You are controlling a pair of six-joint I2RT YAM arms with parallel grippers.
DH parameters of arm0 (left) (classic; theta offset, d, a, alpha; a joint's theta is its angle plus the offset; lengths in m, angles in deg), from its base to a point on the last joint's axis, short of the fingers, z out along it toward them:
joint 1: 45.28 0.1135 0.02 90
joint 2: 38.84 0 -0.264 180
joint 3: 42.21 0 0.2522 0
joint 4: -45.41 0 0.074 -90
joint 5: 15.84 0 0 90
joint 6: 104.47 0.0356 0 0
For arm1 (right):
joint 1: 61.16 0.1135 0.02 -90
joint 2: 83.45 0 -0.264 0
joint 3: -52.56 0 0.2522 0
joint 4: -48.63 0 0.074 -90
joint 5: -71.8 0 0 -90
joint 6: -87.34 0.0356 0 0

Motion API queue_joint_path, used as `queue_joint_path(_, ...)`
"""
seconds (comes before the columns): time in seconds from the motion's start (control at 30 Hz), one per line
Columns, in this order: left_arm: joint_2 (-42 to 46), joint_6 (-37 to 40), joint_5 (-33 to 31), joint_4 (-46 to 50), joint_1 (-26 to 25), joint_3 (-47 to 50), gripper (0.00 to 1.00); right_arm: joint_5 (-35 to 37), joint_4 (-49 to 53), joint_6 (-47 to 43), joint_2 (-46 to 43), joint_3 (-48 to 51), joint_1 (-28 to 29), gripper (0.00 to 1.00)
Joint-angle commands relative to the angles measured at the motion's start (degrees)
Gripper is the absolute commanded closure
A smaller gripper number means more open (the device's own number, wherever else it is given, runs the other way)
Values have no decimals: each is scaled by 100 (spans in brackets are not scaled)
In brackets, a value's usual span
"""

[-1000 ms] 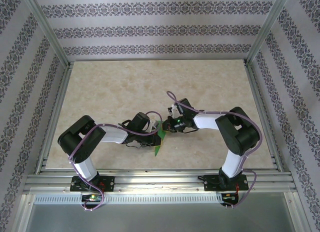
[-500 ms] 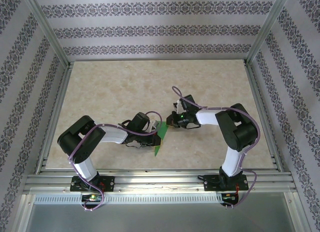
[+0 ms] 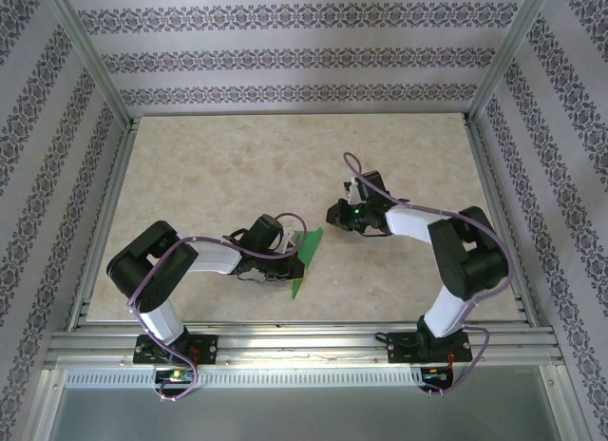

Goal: Fold a paper plane with a square sheet of paper (pick it up from the middle)
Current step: Fold the wing for the fifth time at the center of the table.

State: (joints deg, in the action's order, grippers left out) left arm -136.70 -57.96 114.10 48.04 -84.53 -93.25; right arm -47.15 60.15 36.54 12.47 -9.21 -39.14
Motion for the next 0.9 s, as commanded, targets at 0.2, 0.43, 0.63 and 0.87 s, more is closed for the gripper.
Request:
queue_joint_path(0.2,-31,118,-189,529,31,68,100,-551,-209,61,112,279,806,89)
queue_joint_path(0.43,-7,65,-149,473,31,73,100,-234,-144,44,679,252,839,93)
queue_joint_path(0.63,224,-62,-49,412,31,46,100,28,-10,36,840,369,734,96)
queue_joint_path(0.87,620,-381,10,64,31,45,92,60,-20,57,825,415,709,98)
